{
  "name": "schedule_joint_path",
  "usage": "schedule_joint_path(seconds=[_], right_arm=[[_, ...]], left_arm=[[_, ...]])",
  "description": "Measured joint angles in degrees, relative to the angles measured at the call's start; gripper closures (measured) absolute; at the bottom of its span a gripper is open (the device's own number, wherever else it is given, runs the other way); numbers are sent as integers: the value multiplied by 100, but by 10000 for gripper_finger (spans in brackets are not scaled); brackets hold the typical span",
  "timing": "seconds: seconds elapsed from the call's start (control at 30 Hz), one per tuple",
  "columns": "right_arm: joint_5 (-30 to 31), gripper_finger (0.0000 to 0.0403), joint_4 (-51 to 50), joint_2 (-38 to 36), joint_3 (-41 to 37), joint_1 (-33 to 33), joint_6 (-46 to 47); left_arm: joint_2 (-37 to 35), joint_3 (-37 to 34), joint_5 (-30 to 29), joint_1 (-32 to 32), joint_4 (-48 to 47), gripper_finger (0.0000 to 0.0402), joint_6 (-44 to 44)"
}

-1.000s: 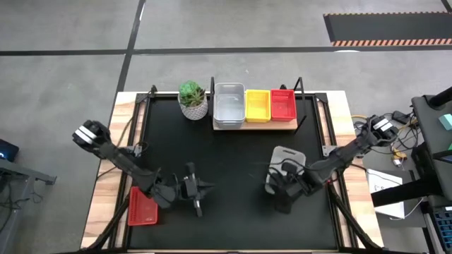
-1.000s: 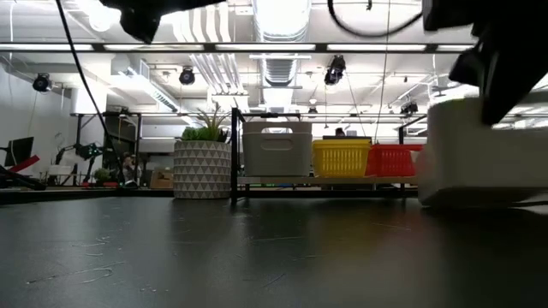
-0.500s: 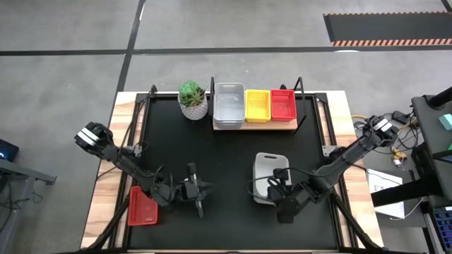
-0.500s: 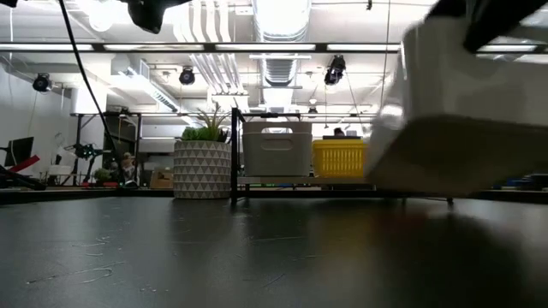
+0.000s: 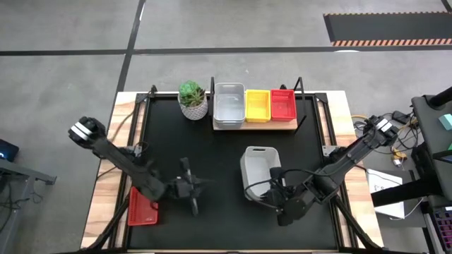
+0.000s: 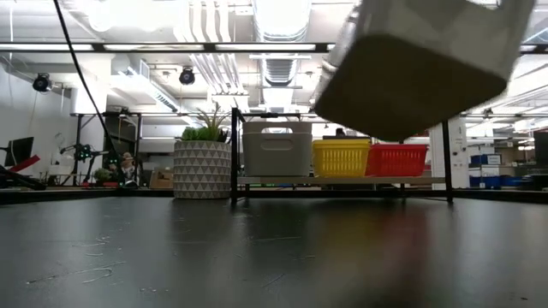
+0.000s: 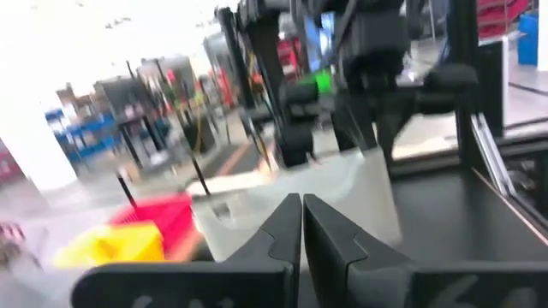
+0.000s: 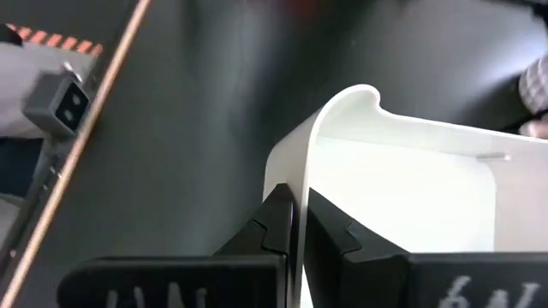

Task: Stack baskets on shelf by color
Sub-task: Stack the gray bin on the gray bin on the shelf

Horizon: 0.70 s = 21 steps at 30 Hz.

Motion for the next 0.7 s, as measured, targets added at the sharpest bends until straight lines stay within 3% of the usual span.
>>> schedule_joint_path(seconds=[0.2,0.37,0.6,0.7], right_arm=[[214,394,-3,0,542,-2,-648],[597,394,-74,0,1105,-341,-1416],[477,394,-131,0,1822,-1787,-2328],[-277,394,-131,0,1976,-2672,-2652]], left_arm=[[-1220,0,-12,-127,-271,402,1441],[-2025,-38,-18,-122,-1139,402,1445],[-2531,-495,-16,-151,-1352,402,1155],[-2659,-607,-14,-151,-1353,402,1160]])
